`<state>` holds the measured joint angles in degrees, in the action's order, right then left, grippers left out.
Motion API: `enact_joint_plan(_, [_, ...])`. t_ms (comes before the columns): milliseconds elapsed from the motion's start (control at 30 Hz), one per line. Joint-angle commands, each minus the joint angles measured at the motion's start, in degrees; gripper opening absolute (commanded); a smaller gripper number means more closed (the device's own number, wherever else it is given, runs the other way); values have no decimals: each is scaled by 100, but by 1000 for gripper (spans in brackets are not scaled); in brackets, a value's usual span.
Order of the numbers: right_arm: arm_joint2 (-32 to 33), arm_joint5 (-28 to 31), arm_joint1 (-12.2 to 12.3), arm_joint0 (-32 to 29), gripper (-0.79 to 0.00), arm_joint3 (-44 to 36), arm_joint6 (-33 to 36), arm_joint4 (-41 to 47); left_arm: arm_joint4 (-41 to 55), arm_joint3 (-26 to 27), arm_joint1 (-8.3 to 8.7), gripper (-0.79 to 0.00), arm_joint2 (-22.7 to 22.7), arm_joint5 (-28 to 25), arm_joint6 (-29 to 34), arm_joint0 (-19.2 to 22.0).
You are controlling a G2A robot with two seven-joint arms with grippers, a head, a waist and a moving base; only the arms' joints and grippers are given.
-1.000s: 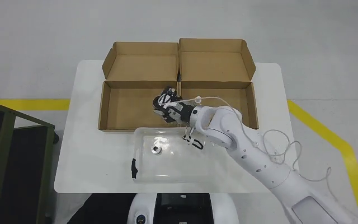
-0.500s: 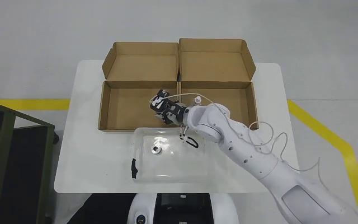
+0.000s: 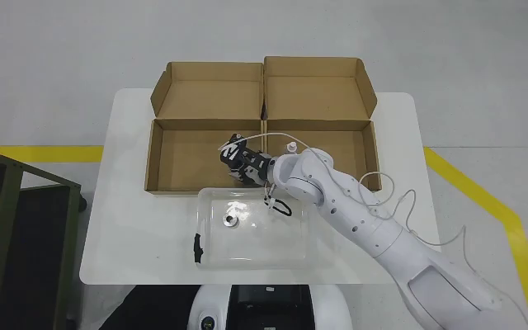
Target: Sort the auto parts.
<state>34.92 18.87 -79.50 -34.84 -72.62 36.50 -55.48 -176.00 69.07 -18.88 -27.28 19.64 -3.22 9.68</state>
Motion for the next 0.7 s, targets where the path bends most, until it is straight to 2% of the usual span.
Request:
enact_joint_plan(0, [11, 17, -18, -1, -471, 55, -5, 2, 0, 0, 0, 0, 0, 0, 0, 0])
enact_joint_plan(67, [33, 25, -32, -1, -428, 91, 6, -1, 0, 0, 0, 0, 0, 0, 0, 0])
enact_joint_plan(267, [112, 71, -61, -16, -397, 131, 25, -17, 0, 0, 0, 0, 0, 0, 0, 0])
enact_joint_plan(300, [123, 84, -63, -24, -357, 111, 36, -30, 0, 0, 0, 0, 0, 0, 0, 0])
enact_joint_plan(400, [184, 98, -58, -74, -317, 9, 32, -71, 0, 0, 0, 0, 0, 0, 0, 0])
enact_joint_plan(667, [553, 175, 55, -339, -292, -724, -102, -322, 0, 0, 0, 0, 0, 0, 0, 0])
